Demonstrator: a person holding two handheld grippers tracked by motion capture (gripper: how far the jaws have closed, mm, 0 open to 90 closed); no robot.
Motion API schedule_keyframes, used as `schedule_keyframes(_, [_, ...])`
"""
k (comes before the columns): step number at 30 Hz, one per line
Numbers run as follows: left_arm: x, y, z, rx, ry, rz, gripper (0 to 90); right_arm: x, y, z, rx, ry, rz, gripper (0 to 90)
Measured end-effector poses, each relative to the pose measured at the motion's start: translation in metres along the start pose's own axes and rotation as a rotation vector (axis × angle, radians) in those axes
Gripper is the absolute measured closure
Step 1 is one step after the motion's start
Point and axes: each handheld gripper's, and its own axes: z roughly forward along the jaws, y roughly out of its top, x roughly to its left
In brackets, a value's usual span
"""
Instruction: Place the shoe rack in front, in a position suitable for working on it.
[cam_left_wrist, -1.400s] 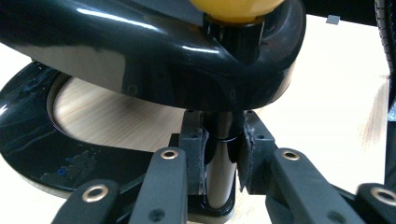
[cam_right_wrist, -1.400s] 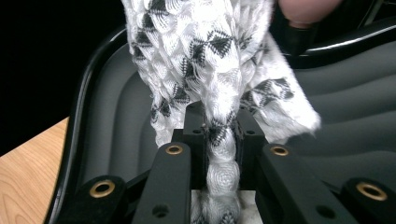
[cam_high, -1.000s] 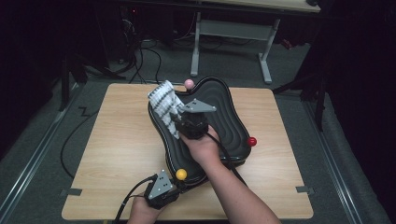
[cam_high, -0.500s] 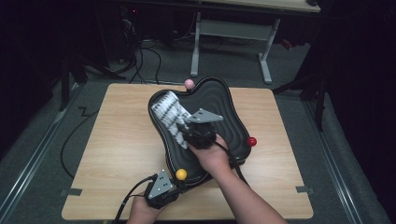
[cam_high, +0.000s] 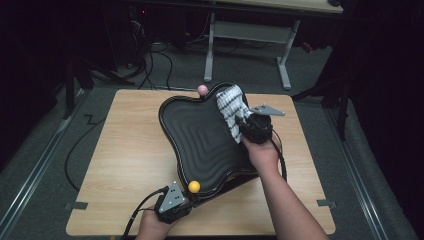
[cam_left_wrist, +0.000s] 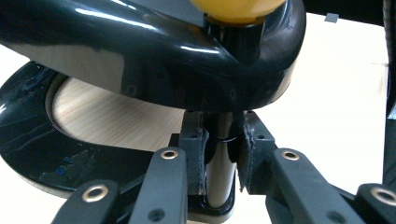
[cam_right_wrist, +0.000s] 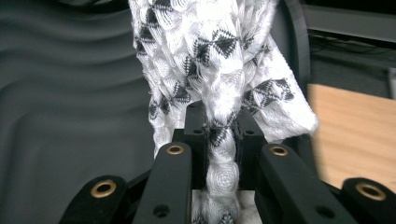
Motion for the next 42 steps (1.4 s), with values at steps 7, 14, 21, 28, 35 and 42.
schedule_keyframes(7, [0.001,0.000,0.000,0.001,-0.006,0.006,74.4,-0.012,0.025,0.020,-0.022,-0.027,0.037,80.0])
schedule_keyframes(14, [0.000,0.000,0.000,0.002,-0.007,0.008,74.3,0.018,0.026,0.023,-0.019,0.070,-0.033,80.1])
schedule_keyframes(21, [0.001,0.000,0.000,0.002,-0.007,0.007,74.4,-0.006,0.025,0.022,-0.025,0.027,0.039,80.0])
schedule_keyframes(28, [0.001,0.000,0.000,0.003,-0.012,0.008,74.3,0.005,0.029,0.026,-0.025,0.037,0.007,80.0])
schedule_keyframes(35, [0.001,0.000,0.000,0.003,-0.010,0.008,74.4,0.005,0.027,0.021,-0.019,0.029,0.000,80.0])
schedule_keyframes(42, [0.001,0.000,0.001,0.001,-0.016,0.008,74.4,0.005,0.030,0.026,-0.022,0.028,0.006,80.1])
